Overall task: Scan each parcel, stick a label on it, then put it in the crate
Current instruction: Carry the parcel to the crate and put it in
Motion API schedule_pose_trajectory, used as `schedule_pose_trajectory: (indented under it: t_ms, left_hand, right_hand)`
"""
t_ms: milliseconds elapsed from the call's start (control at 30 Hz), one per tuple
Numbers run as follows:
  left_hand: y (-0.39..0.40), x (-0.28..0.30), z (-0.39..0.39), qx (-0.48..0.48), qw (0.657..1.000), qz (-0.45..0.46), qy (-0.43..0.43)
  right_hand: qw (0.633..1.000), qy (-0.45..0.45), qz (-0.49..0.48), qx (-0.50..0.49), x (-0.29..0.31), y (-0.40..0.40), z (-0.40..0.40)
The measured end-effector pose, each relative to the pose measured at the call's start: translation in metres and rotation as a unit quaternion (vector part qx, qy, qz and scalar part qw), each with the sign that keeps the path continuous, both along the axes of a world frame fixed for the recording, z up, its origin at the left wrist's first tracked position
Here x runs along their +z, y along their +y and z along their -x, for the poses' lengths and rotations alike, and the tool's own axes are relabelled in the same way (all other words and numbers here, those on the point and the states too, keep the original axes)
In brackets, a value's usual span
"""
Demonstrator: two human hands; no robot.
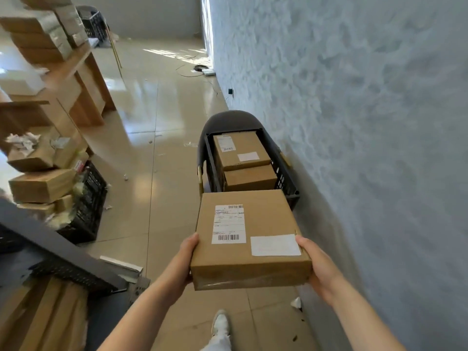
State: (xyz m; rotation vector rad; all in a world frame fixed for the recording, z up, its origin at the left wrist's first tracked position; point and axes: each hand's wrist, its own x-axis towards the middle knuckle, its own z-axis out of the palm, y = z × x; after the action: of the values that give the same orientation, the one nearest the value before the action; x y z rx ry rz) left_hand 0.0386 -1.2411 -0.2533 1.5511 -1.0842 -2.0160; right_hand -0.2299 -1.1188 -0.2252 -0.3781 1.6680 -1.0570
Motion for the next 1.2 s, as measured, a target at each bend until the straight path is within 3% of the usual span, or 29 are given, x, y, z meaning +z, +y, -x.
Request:
schedule_pose_trajectory:
  t_ms: [233,400,633,867,1200]
  left_hand:
    - [-0.105,0.004,0.071,0.009,1.0,-0.008,-0.025]
    - [-0.16,0.001,0.117,0.004,0.998,0.01,-0.068]
    - [-0.208,-0.004,0.163,-0.172,0.977,0.046,-0.115]
    - [-0.229,-0.034,0.203,-0.166,0.969,0.013,-0.182]
    - [-0.241,-0.131,0.236,-0.125,0.941,-0.024,-0.312]
  right_hand:
    - [0.998,0.029,-0.041,0.024,0.008,-0.112,0.066]
    - [0.988,0.086,-0.075,0.1,0.018,-0.173,0.112]
    - [0.942,0.175,-0.169,0.233,0.007,-0.254,0.192]
    - [0.907,0.185,-0.21,0.315,-0.043,-0.313,0.242]
    - [0.863,0.199,-0.265,0.383,-0.151,-0.34,0.251]
